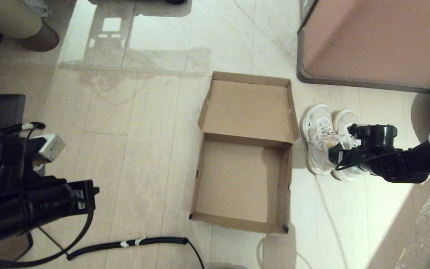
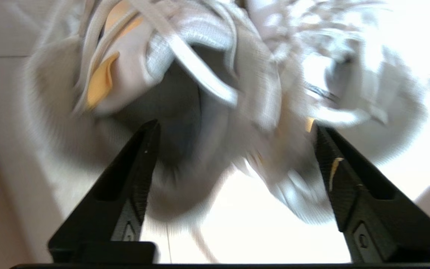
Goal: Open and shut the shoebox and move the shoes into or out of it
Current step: Put the shoes out of the shoe box, then put the shoes into the shoe box
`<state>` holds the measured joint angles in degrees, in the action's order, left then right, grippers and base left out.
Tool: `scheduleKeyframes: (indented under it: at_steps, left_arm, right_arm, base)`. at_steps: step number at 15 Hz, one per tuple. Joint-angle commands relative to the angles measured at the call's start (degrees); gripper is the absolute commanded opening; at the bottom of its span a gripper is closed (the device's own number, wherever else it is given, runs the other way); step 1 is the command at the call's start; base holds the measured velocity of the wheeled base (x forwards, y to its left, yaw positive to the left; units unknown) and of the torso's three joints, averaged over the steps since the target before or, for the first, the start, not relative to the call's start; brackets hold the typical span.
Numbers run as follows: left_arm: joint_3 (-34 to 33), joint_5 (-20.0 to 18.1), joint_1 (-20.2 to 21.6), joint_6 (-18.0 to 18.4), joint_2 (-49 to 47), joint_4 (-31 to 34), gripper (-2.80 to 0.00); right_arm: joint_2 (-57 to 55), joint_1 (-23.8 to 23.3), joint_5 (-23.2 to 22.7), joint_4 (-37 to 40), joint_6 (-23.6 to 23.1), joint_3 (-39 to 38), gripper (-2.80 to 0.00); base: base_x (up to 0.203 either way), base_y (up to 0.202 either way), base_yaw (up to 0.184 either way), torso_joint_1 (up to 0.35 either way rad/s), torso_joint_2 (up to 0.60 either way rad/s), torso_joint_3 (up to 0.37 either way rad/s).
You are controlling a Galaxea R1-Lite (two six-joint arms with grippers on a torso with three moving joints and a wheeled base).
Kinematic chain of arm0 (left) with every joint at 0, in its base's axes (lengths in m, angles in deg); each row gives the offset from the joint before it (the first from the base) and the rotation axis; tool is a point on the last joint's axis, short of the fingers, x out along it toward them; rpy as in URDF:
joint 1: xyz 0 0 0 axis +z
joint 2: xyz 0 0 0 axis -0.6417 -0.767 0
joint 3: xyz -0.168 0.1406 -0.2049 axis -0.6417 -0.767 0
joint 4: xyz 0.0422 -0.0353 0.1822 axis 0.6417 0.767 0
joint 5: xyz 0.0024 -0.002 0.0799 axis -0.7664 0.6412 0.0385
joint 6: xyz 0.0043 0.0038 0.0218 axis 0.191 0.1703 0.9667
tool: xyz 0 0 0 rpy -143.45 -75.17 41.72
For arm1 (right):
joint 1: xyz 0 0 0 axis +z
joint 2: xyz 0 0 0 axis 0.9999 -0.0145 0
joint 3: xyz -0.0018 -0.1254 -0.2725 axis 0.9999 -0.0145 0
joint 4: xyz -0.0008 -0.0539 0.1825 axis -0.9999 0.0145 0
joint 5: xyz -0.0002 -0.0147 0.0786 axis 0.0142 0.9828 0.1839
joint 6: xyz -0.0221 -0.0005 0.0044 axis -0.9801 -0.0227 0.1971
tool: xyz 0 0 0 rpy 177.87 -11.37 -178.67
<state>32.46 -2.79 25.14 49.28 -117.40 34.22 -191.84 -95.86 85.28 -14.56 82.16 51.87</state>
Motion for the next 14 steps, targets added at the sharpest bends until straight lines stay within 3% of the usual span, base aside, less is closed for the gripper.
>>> scheduleKeyframes:
  at_steps: [1,6,12,13,14]
  left_arm:
    - [-0.1,0.1,0.0,-0.1,0.9,0.0,-2.8]
    - [-1.6,0.2,0.0,-0.3,3.6,0.0,-2.8]
    - [-7.1,0.1,0.0,-0.1,10.1,0.5,-2.8]
    - [-6.9,0.1,0.0,-0.1,9.9,0.5,-2.8]
    - [-6.9,0.1,0.0,0.0,9.7,0.2,-2.8]
  right_arm:
    - [7.5,0.0,0.0,-0.4,0.1,-5.0,0.0]
    - [19.1,1.3,0.3,0.4,0.3,-12.9,0.0]
    - [32.6,9.9,4.8,0.5,1.8,-28.9,0.0]
    - [32.7,10.7,5.3,0.4,2.4,-29.1,-2.8]
    - [32.5,11.2,5.4,0.4,2.5,-29.1,-2.8]
  base:
    - [0.0,0.0,0.0,0.0,0.0,0.0]
    - [0.0,0.0,0.0,0.0,0.0,0.0]
    - [0.0,0.0,0.0,0.0,0.0,0.0]
    - [0.0,0.0,0.0,0.0,0.0,0.0]
    - [0.0,0.0,0.0,0.0,0.0,0.0]
